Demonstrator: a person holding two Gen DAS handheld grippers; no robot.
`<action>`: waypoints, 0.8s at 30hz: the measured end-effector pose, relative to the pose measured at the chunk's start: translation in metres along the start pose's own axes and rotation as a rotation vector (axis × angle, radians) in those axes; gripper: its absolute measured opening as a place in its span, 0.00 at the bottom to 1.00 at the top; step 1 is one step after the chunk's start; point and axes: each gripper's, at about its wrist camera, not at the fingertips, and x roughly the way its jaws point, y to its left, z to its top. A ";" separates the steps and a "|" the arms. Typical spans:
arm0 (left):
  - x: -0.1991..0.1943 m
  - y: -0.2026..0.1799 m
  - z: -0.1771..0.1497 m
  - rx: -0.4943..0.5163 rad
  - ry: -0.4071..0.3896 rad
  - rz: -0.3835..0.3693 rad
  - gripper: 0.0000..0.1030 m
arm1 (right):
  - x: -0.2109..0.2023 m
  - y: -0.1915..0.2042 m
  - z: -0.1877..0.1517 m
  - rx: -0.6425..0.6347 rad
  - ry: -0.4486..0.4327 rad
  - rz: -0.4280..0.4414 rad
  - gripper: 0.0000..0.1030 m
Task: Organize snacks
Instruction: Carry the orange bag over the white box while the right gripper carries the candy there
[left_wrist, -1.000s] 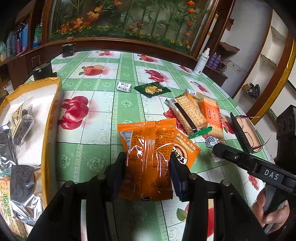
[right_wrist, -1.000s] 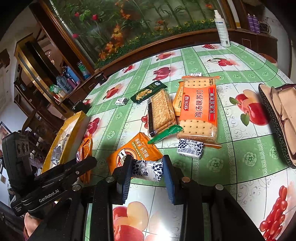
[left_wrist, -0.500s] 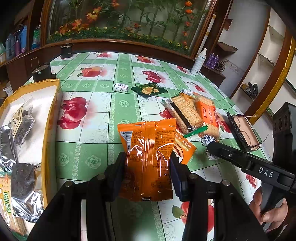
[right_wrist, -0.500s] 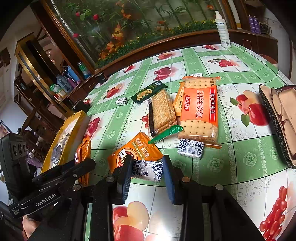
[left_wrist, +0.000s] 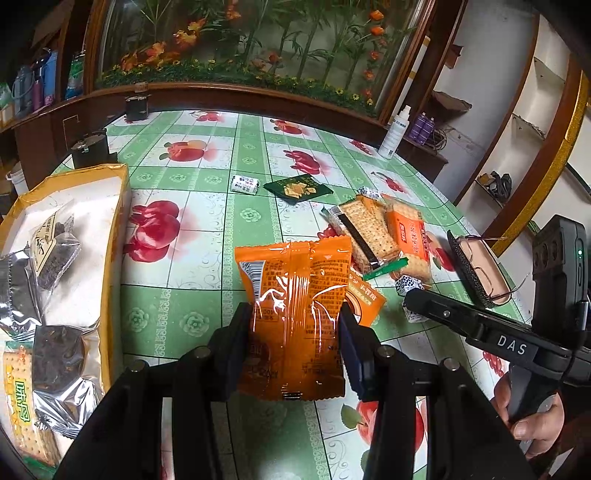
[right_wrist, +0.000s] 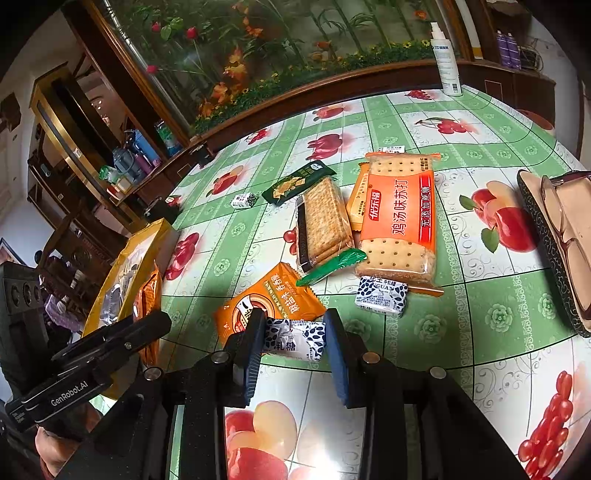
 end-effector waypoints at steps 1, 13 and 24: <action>0.000 0.000 0.000 0.000 0.000 0.000 0.43 | 0.000 0.000 0.000 0.000 0.000 -0.001 0.34; -0.011 0.004 0.002 -0.012 -0.019 -0.010 0.43 | 0.000 0.001 0.000 -0.003 -0.002 -0.001 0.34; -0.050 0.041 0.005 -0.081 -0.091 0.001 0.43 | 0.000 0.015 -0.003 -0.058 -0.018 -0.004 0.34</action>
